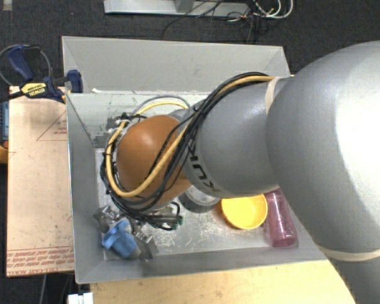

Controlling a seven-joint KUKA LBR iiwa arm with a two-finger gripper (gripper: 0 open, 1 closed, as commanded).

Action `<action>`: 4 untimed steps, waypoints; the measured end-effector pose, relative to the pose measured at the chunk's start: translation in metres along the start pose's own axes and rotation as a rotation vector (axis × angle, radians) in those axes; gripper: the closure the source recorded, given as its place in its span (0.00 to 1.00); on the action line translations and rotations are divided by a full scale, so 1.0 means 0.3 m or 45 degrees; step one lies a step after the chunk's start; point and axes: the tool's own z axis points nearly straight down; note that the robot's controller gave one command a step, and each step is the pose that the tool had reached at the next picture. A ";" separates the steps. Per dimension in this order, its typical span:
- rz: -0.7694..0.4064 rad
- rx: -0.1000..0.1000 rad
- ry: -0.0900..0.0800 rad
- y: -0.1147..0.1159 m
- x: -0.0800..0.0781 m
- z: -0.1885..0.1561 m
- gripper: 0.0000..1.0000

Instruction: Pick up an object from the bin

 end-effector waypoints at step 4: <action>0.001 0.017 -0.034 -0.015 0.028 0.014 1.00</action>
Offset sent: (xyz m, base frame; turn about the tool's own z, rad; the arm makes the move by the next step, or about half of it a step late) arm -0.0099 -0.0088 -0.0272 -0.0070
